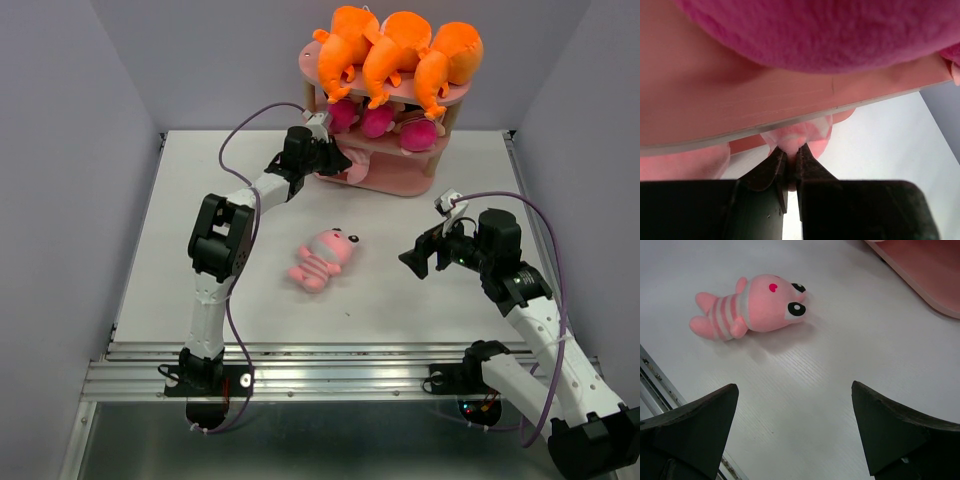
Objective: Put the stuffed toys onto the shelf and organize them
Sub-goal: Place the stuffed toy onto shelf
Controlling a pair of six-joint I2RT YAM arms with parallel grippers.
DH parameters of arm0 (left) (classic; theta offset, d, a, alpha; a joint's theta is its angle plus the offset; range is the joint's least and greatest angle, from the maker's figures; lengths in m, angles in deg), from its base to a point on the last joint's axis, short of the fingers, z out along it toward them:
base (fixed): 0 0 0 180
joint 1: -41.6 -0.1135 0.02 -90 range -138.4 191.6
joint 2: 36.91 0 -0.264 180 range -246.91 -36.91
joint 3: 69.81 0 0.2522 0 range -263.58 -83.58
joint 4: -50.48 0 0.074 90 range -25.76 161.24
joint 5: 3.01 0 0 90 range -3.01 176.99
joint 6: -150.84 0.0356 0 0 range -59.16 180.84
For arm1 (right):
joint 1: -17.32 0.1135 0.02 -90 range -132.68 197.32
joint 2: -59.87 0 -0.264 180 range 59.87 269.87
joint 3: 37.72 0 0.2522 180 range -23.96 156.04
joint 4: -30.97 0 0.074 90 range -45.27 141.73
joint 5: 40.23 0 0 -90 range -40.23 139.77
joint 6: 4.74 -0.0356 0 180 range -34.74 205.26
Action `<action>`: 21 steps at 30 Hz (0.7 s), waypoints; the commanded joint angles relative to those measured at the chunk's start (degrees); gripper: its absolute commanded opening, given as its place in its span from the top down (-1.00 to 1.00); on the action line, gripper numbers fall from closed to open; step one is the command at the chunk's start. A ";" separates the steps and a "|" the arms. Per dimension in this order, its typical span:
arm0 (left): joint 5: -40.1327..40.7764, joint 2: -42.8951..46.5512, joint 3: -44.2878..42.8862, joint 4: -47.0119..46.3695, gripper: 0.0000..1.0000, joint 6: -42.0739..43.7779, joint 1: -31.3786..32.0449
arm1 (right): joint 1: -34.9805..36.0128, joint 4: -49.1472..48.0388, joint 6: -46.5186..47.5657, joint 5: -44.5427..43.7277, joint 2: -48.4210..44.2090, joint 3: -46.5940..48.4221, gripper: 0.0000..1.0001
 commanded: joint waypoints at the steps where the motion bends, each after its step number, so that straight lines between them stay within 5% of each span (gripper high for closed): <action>1: -0.30 1.25 0.03 -3.99 0.57 -0.02 -0.49 | -0.31 -3.59 0.93 -0.71 -1.02 -0.84 -1.00; 12: -0.92 1.95 1.17 -3.73 0.01 0.07 -0.49 | -0.31 -3.68 1.01 -1.15 -1.29 -0.84 -1.00; 21: -0.56 3.18 2.14 -3.90 -0.09 0.24 -0.41 | -0.31 -3.68 1.10 -1.41 -1.55 -0.93 -1.00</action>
